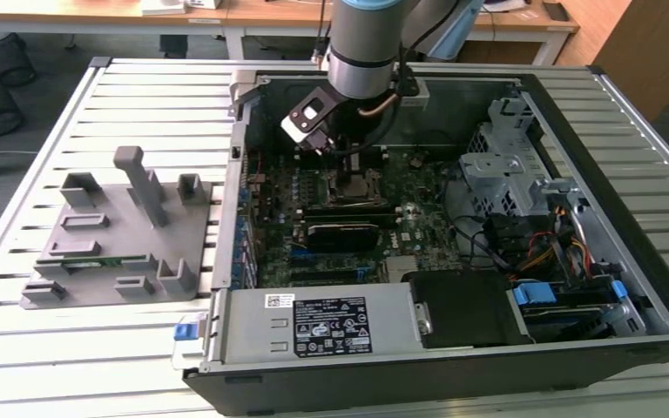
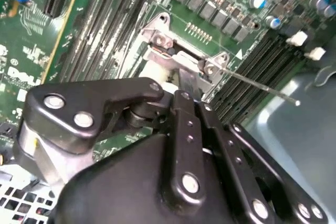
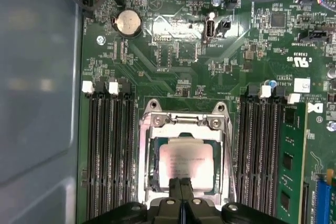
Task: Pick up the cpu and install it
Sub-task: 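Close the cpu cover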
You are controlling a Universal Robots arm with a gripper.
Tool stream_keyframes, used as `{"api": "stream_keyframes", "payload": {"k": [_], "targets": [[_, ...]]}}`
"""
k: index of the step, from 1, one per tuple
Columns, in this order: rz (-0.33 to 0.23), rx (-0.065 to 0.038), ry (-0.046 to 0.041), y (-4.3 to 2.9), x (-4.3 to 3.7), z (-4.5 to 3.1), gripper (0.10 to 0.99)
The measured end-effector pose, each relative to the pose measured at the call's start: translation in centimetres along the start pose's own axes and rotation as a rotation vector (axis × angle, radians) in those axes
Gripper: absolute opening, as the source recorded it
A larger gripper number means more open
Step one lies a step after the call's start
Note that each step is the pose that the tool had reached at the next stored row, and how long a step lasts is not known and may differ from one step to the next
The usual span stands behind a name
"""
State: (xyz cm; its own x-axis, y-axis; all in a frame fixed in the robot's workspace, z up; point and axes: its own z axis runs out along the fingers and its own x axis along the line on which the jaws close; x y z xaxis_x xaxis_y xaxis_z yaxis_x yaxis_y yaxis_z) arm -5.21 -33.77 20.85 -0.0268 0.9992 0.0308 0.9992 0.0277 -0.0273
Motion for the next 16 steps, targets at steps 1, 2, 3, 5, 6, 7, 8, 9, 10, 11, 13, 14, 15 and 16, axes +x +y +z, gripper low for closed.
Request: {"api": "stream_keyframes", "payload": {"k": [1,2,3,5,6,7,8,9,10,11,13,14,15,16], "targets": [[0.000,-0.001,-0.0001,-0.15,0.00,0.00,0.106],[0.000,-0.002,-0.0003,-0.36,0.00,0.00,0.106],[0.000,-0.003,-0.0003,-0.57,0.01,0.01,0.106],[0.000,-0.005,-0.0002,-0.88,0.03,0.05,0.106],[0.000,-0.005,-0.0001,-0.90,0.03,0.08,0.106],[0.000,-0.005,-0.0003,-0.90,0.02,0.12,0.106],[0.000,-0.005,-0.0004,-0.90,0.01,0.18,0.106],[0.000,-0.005,-0.0004,-0.90,0.01,0.25,0.106],[0.000,-0.005,-0.0004,-0.90,0.01,0.32,0.106],[0.000,-0.005,-0.0004,-0.90,0.01,0.39,0.106],[0.000,-0.005,-0.0003,-0.89,0.01,0.53,0.106],[0.000,-0.005,-0.0003,-0.89,0.00,0.59,0.106],[0.000,-0.005,-0.0003,-0.89,0.00,0.65,0.106],[0.000,-0.005,-0.0003,-0.89,0.00,0.70,0.106]]}}
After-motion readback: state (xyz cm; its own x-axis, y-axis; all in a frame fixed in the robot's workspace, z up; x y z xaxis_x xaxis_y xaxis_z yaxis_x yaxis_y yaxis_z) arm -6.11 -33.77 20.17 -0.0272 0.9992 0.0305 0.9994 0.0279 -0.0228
